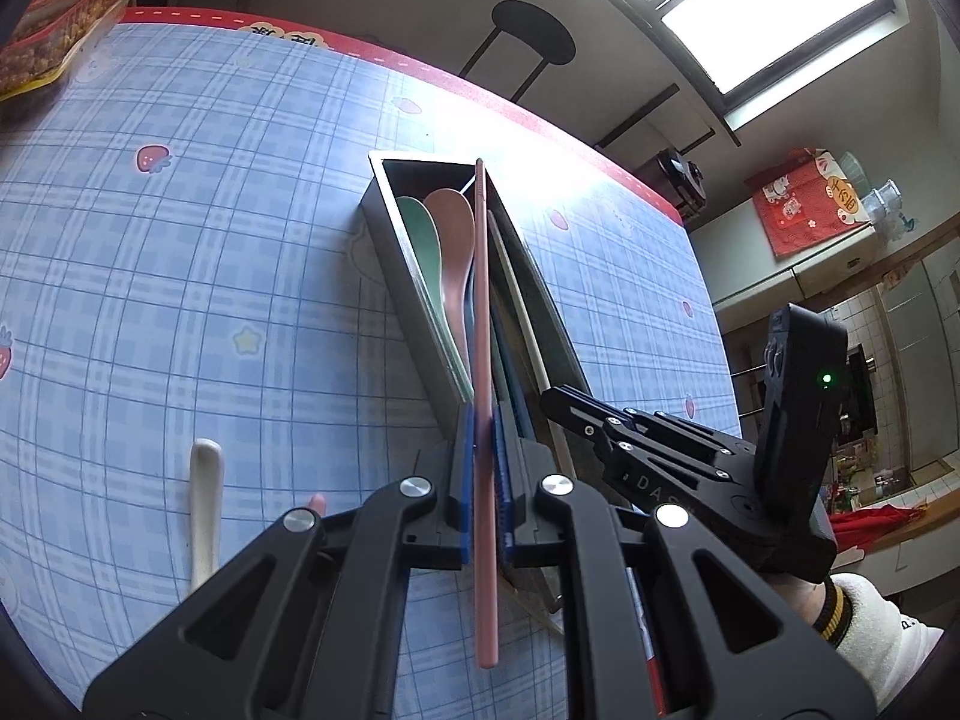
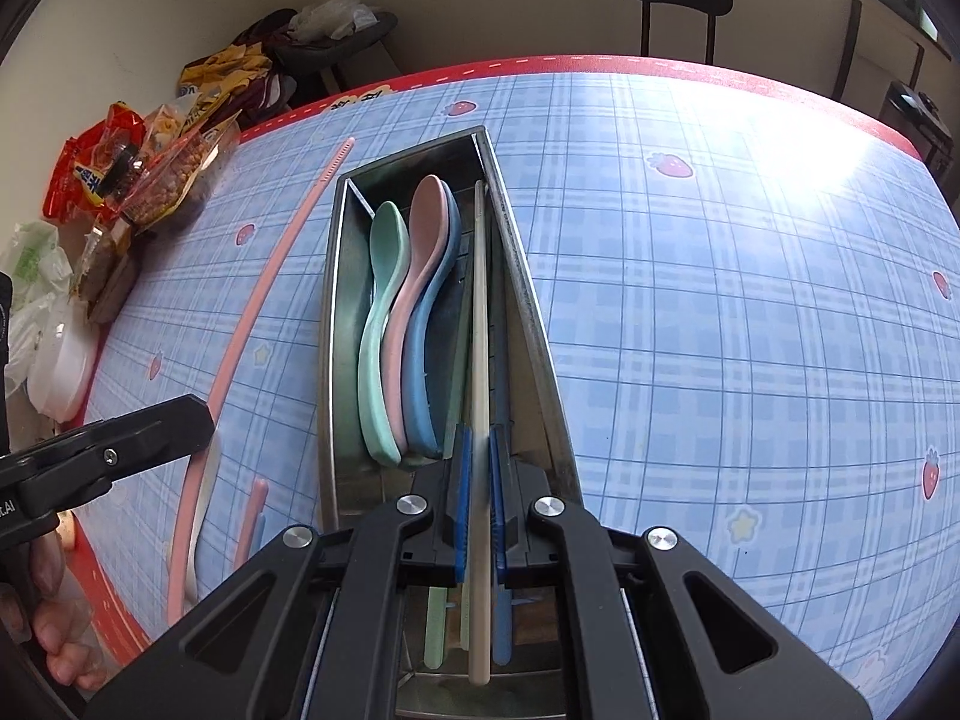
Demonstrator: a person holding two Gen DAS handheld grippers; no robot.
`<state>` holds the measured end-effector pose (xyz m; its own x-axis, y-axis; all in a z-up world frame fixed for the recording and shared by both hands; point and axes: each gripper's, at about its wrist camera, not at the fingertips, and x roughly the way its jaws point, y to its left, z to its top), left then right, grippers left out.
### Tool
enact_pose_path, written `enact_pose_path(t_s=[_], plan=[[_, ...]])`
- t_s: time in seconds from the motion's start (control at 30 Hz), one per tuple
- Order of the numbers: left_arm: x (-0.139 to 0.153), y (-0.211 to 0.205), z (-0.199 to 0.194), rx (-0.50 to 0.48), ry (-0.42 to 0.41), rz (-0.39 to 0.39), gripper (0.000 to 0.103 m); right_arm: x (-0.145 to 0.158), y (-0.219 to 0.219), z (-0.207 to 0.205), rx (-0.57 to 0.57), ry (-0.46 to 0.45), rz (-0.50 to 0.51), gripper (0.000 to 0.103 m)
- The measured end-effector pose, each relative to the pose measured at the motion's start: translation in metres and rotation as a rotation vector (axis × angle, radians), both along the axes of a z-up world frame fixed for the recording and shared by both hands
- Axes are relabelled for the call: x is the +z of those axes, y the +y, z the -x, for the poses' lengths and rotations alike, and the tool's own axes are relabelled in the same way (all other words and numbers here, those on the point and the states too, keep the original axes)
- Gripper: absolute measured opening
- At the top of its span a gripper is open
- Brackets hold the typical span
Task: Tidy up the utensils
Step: 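Lower the pink and beige chopsticks into the steel caddy and open both tools, then move the left tool to the beige spoon while the right tool moves to the beige chopstick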
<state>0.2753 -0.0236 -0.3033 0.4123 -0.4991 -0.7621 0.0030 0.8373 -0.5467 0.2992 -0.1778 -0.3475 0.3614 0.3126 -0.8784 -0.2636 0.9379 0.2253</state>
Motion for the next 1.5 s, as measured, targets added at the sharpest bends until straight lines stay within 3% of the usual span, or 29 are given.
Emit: enact_pose_path(t_s=[0.23,0.3,0.37,0.47,0.63,0.77,1.13,1.3,1.5], plan=[[-0.005,-0.008,-0.008,0.0,0.021,0.015,0.011,0.015,-0.006,0.007,-0.006,-0.035,-0.027,0.012],[-0.008,-0.013,-0.01,-0.002,0.033,0.025,0.011,0.023,-0.014,0.013,-0.03,-0.057,-0.04,0.024],[-0.011,-0.018,-0.014,0.0,0.048,0.038,0.011,0.031,-0.023,0.019,-0.064,-0.081,-0.038,0.045],[-0.016,-0.028,-0.02,0.007,0.072,0.057,0.011,0.039,-0.037,0.027,-0.105,-0.1,-0.044,0.066],[-0.028,-0.044,-0.031,0.042,0.131,0.067,0.011,0.041,-0.06,0.037,-0.147,-0.09,-0.043,0.082],[-0.038,-0.054,-0.037,0.073,0.169,0.068,0.011,0.042,-0.074,0.043,-0.18,-0.091,-0.049,0.087],[-0.039,-0.072,-0.055,0.02,0.152,0.016,0.013,0.043,-0.098,0.057,-0.242,-0.09,-0.071,0.088],[-0.02,-0.065,-0.047,-0.003,0.083,-0.009,0.014,0.046,-0.099,0.069,-0.249,-0.09,-0.096,0.088],[0.016,-0.04,-0.021,-0.042,-0.065,-0.086,0.018,0.047,-0.101,0.087,-0.253,-0.102,-0.098,0.088]])
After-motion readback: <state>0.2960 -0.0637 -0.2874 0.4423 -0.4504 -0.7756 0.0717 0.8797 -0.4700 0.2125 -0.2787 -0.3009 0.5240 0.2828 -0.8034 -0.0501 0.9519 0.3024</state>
